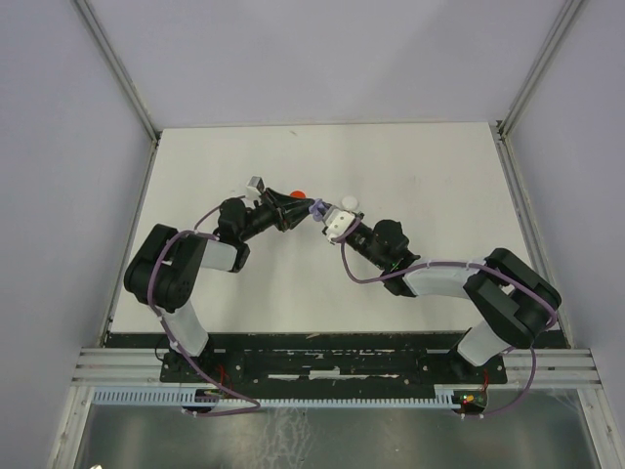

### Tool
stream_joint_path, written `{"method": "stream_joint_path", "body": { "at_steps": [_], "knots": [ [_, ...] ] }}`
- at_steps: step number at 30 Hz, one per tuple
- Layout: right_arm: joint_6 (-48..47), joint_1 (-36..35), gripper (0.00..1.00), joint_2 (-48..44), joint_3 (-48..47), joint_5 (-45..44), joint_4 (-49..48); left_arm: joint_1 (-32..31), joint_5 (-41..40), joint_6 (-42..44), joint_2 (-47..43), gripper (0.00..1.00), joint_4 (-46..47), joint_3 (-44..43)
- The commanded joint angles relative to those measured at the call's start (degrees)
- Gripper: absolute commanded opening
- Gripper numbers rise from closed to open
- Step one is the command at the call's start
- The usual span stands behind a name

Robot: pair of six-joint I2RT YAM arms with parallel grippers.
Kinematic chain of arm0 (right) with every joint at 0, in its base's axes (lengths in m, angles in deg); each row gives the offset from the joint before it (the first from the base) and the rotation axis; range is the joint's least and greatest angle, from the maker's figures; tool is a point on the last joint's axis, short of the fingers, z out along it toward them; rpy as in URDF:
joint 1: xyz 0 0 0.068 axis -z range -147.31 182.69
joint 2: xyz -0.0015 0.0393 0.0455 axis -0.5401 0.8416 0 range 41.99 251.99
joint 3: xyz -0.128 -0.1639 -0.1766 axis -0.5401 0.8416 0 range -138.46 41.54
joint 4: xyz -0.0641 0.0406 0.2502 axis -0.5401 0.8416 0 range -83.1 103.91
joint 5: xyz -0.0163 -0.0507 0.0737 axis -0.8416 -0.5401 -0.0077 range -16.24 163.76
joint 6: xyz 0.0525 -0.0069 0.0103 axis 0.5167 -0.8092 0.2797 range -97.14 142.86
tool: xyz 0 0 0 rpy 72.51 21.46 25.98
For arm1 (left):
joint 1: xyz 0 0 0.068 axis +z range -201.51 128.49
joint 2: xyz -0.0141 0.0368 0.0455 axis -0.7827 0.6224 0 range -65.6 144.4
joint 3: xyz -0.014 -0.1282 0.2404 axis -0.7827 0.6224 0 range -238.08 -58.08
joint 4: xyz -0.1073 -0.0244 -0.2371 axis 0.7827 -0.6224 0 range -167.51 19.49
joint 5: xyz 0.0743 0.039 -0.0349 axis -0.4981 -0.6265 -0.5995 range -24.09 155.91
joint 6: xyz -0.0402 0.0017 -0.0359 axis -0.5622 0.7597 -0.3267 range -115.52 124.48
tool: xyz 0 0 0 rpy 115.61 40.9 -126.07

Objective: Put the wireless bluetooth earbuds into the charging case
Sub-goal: Place the earbud in the charging case.

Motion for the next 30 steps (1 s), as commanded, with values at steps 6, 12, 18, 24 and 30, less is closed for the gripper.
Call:
{"method": "stream_joint_path", "body": {
  "at_steps": [6, 12, 18, 24, 30],
  "knots": [
    [4.1, -0.6, 0.25, -1.9, -0.6, -2.1, 1.6, -0.1, -1.4, -2.0, 0.0, 0.03, 4.8, -1.1],
    [5.9, -0.6, 0.29, -1.9, -1.6, -2.3, 2.7, -0.1, -1.4, -1.1, -0.4, 0.03, 3.7, -1.0],
    [7.1, -0.7, 0.34, -1.9, -2.5, -2.3, 3.7, -0.1, -1.5, -0.7, -0.4, 0.03, 3.3, -1.1],
    [7.4, -0.7, 0.36, -1.4, -3.2, -2.5, 3.6, -0.2, -1.2, 0.0, -0.7, 0.03, 2.7, -1.1],
    [7.3, -0.7, 0.37, -1.9, -2.9, -2.5, 3.8, -0.1, -1.3, 0.0, -0.6, 0.03, 2.7, -1.1]
  ]
}}
